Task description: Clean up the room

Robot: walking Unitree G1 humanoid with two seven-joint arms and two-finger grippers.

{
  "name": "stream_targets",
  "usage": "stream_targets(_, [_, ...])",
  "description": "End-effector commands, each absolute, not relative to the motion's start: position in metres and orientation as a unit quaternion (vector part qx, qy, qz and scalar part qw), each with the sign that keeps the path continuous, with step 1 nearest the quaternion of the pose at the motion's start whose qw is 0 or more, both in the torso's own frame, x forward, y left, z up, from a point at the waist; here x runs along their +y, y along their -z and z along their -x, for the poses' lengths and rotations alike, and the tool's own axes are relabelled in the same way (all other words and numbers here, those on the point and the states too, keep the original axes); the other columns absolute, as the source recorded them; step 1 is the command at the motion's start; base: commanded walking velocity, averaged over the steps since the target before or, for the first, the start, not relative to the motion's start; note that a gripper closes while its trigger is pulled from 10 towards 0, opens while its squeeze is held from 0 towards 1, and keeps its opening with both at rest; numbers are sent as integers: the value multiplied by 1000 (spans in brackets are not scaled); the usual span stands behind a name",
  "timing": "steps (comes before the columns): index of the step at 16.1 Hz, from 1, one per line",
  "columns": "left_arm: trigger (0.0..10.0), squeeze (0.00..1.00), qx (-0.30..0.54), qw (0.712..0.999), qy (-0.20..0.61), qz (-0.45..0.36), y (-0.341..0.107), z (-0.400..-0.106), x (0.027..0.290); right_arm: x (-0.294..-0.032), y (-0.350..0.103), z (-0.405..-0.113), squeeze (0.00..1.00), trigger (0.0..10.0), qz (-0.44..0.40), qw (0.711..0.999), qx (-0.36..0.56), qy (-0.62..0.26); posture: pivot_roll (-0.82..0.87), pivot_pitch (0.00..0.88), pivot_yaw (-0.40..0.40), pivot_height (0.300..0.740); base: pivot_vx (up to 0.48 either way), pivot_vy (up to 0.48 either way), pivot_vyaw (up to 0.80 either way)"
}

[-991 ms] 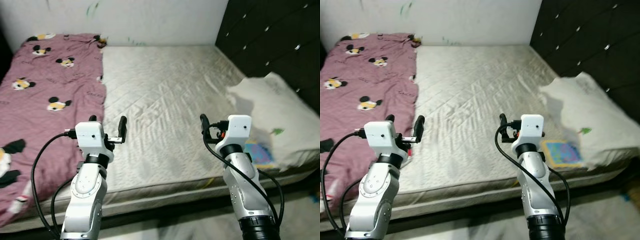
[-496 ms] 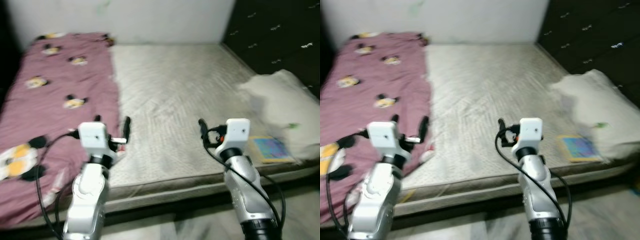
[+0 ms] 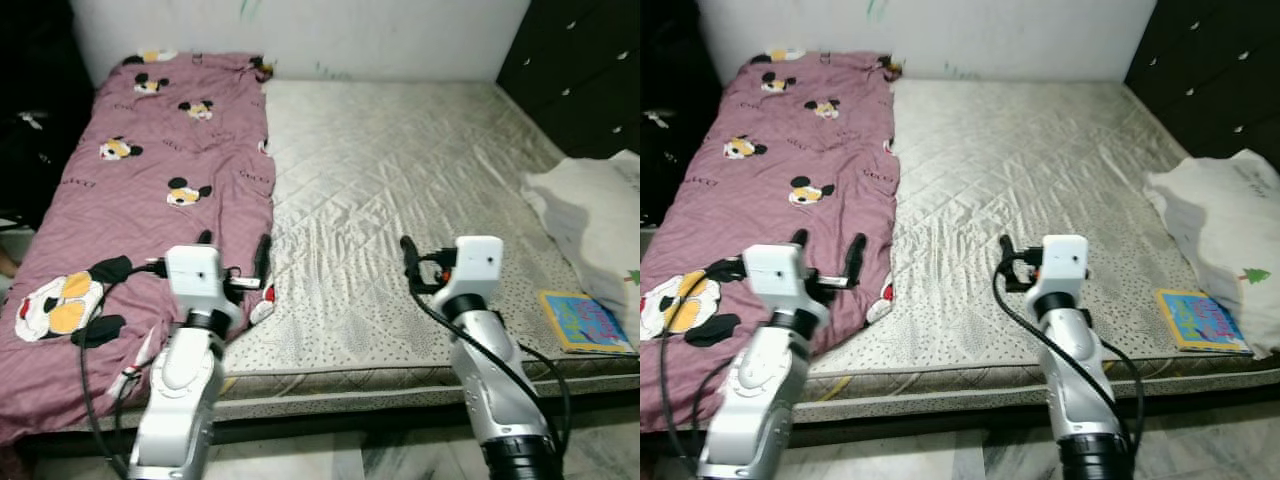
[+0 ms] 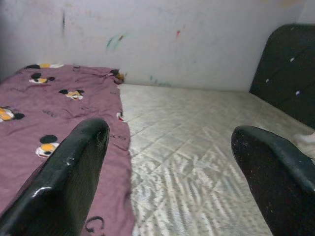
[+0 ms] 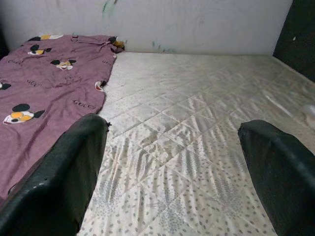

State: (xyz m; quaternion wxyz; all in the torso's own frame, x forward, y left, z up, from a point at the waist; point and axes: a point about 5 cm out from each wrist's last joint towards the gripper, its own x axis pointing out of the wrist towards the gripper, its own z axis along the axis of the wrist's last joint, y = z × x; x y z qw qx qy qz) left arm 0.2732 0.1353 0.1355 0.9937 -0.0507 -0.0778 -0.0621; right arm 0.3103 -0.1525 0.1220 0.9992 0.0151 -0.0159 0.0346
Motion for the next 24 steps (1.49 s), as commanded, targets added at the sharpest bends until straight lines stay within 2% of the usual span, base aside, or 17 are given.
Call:
stream_targets(1, [10000, 0, -83, 992, 74, 58, -139, -273, 128, -162, -121, -309, 0, 10000, -11, 1000, -15, -16, -73, 54, -41, 740, 341, 0, 0])
stream_targets(4, [10000, 0, -83, 991, 77, 66, -139, -273, 124, -163, -121, -309, 0, 10000, -12, 1000, -15, -14, -74, 54, -41, 740, 325, 0, 0])
stream_targets(9, [10000, 0, -75, 993, 60, 72, -136, -274, 124, -165, -118, -310, 0, 10000, -11, 1000, -10, -18, -67, 53, -44, 740, 0, 0, 0])
stream_targets(24, [10000, 0, -67, 991, 64, 94, -136, -275, 120, -159, -113, -311, 0, 10000, 3, 999, 5, -41, -72, 46, -47, 740, 0, 469, 0])
